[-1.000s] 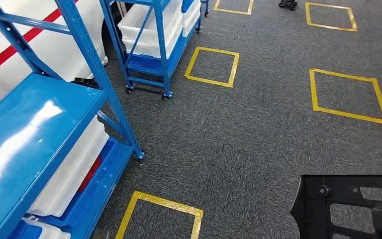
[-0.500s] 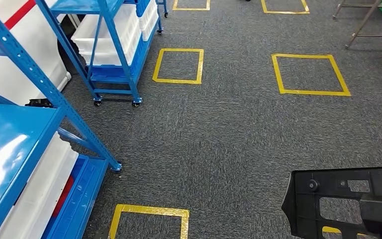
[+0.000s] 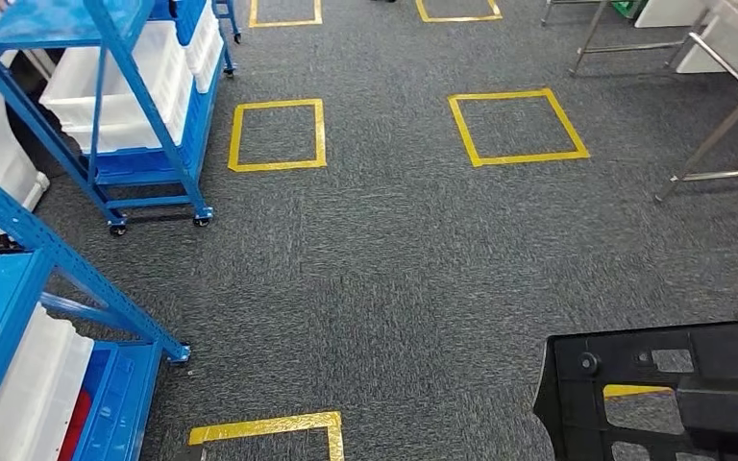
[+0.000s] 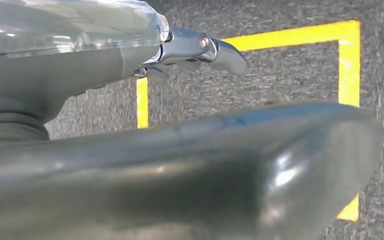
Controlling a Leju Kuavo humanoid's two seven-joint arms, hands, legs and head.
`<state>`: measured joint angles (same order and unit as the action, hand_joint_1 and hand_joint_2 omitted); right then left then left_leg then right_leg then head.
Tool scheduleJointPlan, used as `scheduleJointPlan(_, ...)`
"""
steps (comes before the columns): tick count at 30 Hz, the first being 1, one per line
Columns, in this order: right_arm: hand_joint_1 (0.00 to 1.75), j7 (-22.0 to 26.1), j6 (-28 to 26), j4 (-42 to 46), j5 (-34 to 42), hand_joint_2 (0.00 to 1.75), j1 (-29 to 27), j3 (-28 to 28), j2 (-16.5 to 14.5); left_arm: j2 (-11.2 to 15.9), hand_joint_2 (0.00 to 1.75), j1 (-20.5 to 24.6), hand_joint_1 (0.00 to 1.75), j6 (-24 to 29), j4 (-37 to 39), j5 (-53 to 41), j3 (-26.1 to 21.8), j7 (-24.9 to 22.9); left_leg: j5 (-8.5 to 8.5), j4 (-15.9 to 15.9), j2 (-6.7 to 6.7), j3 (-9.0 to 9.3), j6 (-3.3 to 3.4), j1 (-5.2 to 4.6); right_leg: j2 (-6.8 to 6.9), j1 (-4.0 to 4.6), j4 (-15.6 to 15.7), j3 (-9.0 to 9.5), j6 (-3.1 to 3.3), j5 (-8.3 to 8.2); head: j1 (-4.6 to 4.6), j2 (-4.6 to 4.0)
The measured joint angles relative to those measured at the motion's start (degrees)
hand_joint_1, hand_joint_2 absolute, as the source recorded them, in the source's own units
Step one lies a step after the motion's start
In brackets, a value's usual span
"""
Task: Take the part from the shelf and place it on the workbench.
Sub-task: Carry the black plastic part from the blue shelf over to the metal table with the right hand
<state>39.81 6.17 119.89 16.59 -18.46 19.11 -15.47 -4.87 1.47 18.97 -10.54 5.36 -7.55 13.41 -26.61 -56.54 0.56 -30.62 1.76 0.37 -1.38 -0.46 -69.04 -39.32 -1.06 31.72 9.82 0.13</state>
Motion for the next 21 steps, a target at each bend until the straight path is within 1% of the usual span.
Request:
scheduleJointPlan(1, 1.75, -0.01, 0.09, -0.19, -0.04, 1.75, 0.04, 0.00, 0.16, -0.01, 0.00, -0.10, 0.00, 0.62, 0.01, 0.04, -0.18, -0.02, -0.06, -0.02, 0.86, -0.03, 0.01, -0.10, 0.64, -0.16, -3.40, -1.61, -0.20, 1.34, 0.00, 0.00)
scheduleJointPlan(2, 1.75, -0.01, 0.19, -0.37, -0.13, 1.75, 0.01, 0.01, 0.34, -0.01, 0.00, -0.14, 0.00, 1.25, 0.01, 0.03, -0.35, -0.07, -0.15, -0.04, 1.71, -0.02, -0.01, -0.15, 0.92, -0.32, -5.23, -2.45, -0.38, 1.67, 0.00, 0.00)
scheduleJointPlan(3, 1.75, -0.01, 0.27, -0.51, -0.36, 1.75, -0.03, 0.01, 0.58, -0.01, 0.00, -0.14, 0.00, 1.72, 0.01, -0.01, -0.51, -0.14, -0.27, -0.07, 2.53, 0.03, -0.10, -0.16, 1.17, -0.50, -4.74, -2.12, -0.54, 0.84, 0.00, 0.00)
scheduleJointPlan(4, 1.75, -0.01, 0.32, -0.61, -0.72, 1.75, -0.03, 0.01, 0.86, -0.02, 0.00, -0.11, 0.00, 1.99, 0.01, -0.08, -0.61, -0.19, -0.41, -0.10, 3.31, 0.13, -0.22, -0.15, 1.60, -0.65, -2.04, -0.62, -0.67, -0.84, 0.00, 0.00)
scheduleJointPlan(5, 1.75, -0.01, 0.32, -0.66, -1.15, 1.75, -0.02, 0.01, 1.14, -0.04, 0.00, -0.07, 0.00, 2.12, 0.01, -0.14, -0.64, -0.25, -0.59, -0.17, 4.02, 0.29, -0.39, -0.14, 2.51, -0.74, 2.06, 1.69, -0.73, -2.80, -0.01, 0.00)
scheduleJointPlan(6, 1.75, -0.04, 0.22, -0.70, -1.78, 1.75, 0.02, -0.01, 1.44, -0.06, 0.00, -0.04, 0.00, 2.12, 0.01, -0.19, -0.65, -0.28, -0.82, -0.25, 4.64, 0.48, -0.66, -0.26, 3.80, -0.62, 5.96, 3.89, -0.57, -4.15, -0.01, -0.01)
scheduleJointPlan(7, 1.75, -0.06, 0.08, -0.73, -2.39, 1.75, 0.06, -0.02, 1.70, -0.07, 0.00, -0.04, 0.00, 2.08, 0.01, -0.23, -0.65, -0.28, -1.05, -0.35, 5.18, 0.67, -0.97, -0.38, 4.75, -0.45, 8.77, 5.44, -0.28, -4.95, 0.00, 0.00)
scheduleJointPlan(8, 1.75, -0.09, -0.20, -0.77, -3.13, 1.75, 0.09, -0.02, 1.97, -0.07, 0.00, -0.01, 0.00, 2.00, 0.01, -0.27, -0.65, -0.26, -1.23, -0.42, 5.68, 0.86, -1.30, -0.48, 5.31, -0.23, 10.21, 6.17, 0.10, -5.17, 0.01, 0.00)
scheduleJointPlan(9, 1.75, -0.10, -0.68, -0.79, -4.09, 1.75, 0.13, -0.03, 2.32, -0.07, 0.00, 0.03, 0.00, 1.86, 0.01, -0.35, -0.65, -0.23, -1.35, -0.43, 6.18, 1.03, -1.66, -0.58, 5.22, 0.01, 10.52, 6.21, 0.54, -5.01, 0.01, 0.00)
scheduleJointPlan(10, 1.75, -0.09, -1.43, -0.79, -5.27, 1.75, 0.15, -0.04, 2.69, -0.08, 0.00, 0.10, 0.00, 1.66, 0.01, -0.55, -0.65, -0.16, -1.45, -0.42, 6.75, 1.23, -1.98, -0.56, 4.49, 0.04, 10.63, 6.12, 0.89, -5.10, 0.01, 0.00)
scheduleJointPlan(11, 1.75, -0.12, -2.57, -0.79, -6.88, 1.75, 0.24, -0.05, 3.26, -0.07, 0.00, 0.19, 0.00, 1.36, 0.00, -0.87, -0.65, -0.08, -1.67, -0.52, 6.74, 1.33, -2.33, -0.45, 3.81, -0.06, 10.76, 6.12, 1.24, -5.19, 0.01, 0.00)
scheduleJointPlan(12, 1.75, -0.27, -4.20, -0.79, -8.84, 1.75, 0.58, -0.07, 4.10, -0.06, 0.00, 0.25, 0.00, 1.02, -0.01, -1.30, -0.64, 0.07, -2.31, -1.19, 5.78, 1.16, -2.60, -0.30, 3.12, -0.19, 10.92, 6.16, 1.61, -5.32, 0.01, -0.01)
scheduleJointPlan(13, 1.75, -0.62, -6.19, -0.83, -11.10, 1.75, 1.24, -0.08, 5.16, -0.05, 0.00, 0.28, 0.00, 0.68, -0.01, -1.78, -0.61, 0.24, -3.55, -2.95, 4.25, 0.45, -2.80, -0.11, 2.42, -0.35, 11.10, 6.19, 1.97, -5.49, 0.02, -0.01)
scheduleJointPlan(14, 1.75, -1.25, -8.37, -0.93, -13.52, 1.75, 2.24, -0.08, 6.48, -0.03, 0.00, 0.27, 0.00, 0.38, -0.01, -2.14, -0.56, 0.38, -5.25, -5.84, 2.41, -0.86, -2.93, 0.10, 1.72, -0.47, 11.19, 6.18, 2.27, -5.62, 0.02, -0.01)
scheduleJointPlan(15, 1.75, -2.34, -10.79, -1.17, -16.38, 1.75, 3.64, -0.08, 8.09, -0.03, 0.00, 0.21, 0.00, 0.11, 0.00, -2.51, -0.49, 0.52, -7.20, -9.78, 0.95, -2.70, -2.97, 0.20, 0.96, -0.43, 11.19, 6.08, 2.50, -5.70, 0.02, -0.01)
scheduleJointPlan(16, 1.75, -3.99, -13.11, -1.67, -19.78, 1.75, 5.36, -0.06, 9.96, -0.02, 0.00, 0.11, 0.00, -0.12, 0.01, -2.85, -0.43, 0.64, -8.81, -13.86, 0.31, -4.69, -3.03, 0.25, 0.11, -0.35, 11.18, 5.98, 2.66, -5.79, 0.02, -0.01)
scheduleJointPlan(17, 1.75, -6.22, -15.15, -2.57, -23.67, 1.75, 7.63, -0.05, 12.16, -0.01, 0.00, 0.01, 0.00, -0.27, 0.01, -3.11, -0.38, 0.79, -9.46, -16.76, 0.07, -6.19, -3.04, 0.27, -0.88, -0.27, 11.14, 5.89, 2.71, -5.89, 0.01, -0.01)
scheduleJointPlan(18, 1.75, -8.95, -16.68, -3.91, -27.81, 1.75, 10.44, -0.06, 14.62, 0.00, 0.00, -0.04, 0.00, -0.39, 0.01, -3.36, -0.34, 0.96, -9.01, -17.80, -0.08, -6.87, -2.98, 0.26, -1.96, -0.22, 11.06, 5.81, 2.69, -5.99, 0.01, -0.01)
scheduleJointPlan(19, 1.75, -11.86, -17.48, -5.61, -31.81, 1.75, 13.64, -0.08, 17.25, 0.02, 0.00, 0.01, 0.00, -0.50, 0.01, -3.54, -0.31, 1.19, -7.44, -16.48, -0.28, -6.50, -2.84, 0.25, -3.01, -0.20, 10.95, 5.74, 2.61, -6.10, 0.01, -0.01)
scheduleJointPlan(20, 1.75, -14.70, -17.58, -7.71, -35.50, 1.75, 17.44, -0.24, 20.00, 0.07, 0.00, 0.13, 0.00, -0.63, 0.01, -3.72, -0.29, 1.42, -5.10, -13.03, -0.89, -5.16, -2.62, 0.25, -4.00, -0.24, 10.79, 5.63, 2.46, -6.19, 0.01, -0.01)
scheduleJointPlan(21, 1.75, -17.39, -17.10, -10.17, -38.99, 1.75, 21.47, -0.62, 22.79, 0.15, 0.00, 0.29, 0.00, -0.82, 0.01, -3.95, -0.27, 1.61, -3.09, -8.97, -2.21, -3.62, -2.36, 0.26, -4.88, -0.30, 10.57, 5.43, 2.24, -6.28, 0.01, -0.01)
